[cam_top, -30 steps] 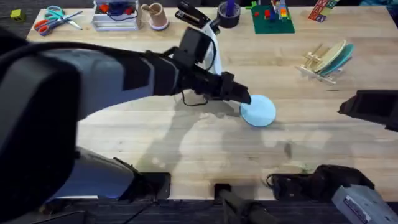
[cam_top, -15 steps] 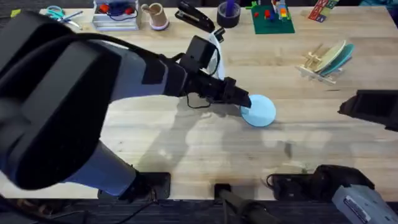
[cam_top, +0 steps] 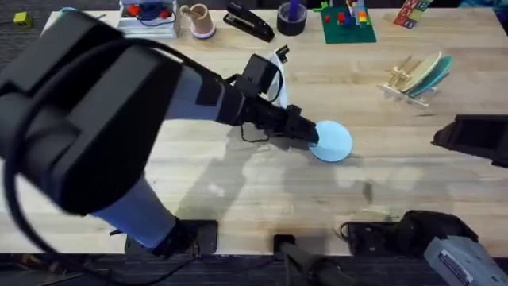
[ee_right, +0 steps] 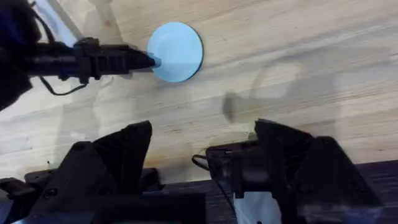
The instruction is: Pick up the plates from the table one by one and place each into a slot on the dish rack.
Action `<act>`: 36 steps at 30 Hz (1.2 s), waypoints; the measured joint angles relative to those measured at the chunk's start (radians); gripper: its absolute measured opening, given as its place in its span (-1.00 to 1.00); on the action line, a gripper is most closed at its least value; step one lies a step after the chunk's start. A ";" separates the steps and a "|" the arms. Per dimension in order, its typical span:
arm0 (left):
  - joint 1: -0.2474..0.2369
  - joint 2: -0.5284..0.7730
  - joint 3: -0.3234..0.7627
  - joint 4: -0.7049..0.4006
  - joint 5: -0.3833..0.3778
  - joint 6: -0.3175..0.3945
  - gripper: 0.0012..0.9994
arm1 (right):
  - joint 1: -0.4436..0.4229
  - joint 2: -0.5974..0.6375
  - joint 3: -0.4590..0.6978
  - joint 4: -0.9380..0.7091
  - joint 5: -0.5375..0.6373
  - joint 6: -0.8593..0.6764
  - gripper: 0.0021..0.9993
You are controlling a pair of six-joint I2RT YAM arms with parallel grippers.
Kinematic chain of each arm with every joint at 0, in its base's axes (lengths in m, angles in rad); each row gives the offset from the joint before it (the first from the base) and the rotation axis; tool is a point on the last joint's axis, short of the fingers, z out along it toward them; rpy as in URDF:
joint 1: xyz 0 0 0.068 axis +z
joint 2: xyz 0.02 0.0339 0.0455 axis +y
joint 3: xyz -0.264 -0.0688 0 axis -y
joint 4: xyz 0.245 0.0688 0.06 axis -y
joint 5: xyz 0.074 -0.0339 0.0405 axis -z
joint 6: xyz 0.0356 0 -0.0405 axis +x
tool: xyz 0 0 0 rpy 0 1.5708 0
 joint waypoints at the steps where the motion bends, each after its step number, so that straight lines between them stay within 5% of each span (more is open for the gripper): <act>1: 0.000 0.014 0.000 0.004 0.000 0.000 -0.92 | 0.000 0.000 0.000 0.000 0.000 0.000 0.99; 36: 0.002 0.049 0.008 0.038 0.005 -0.070 -0.92 | 0.000 0.000 0.000 -0.011 0.011 0.000 0.99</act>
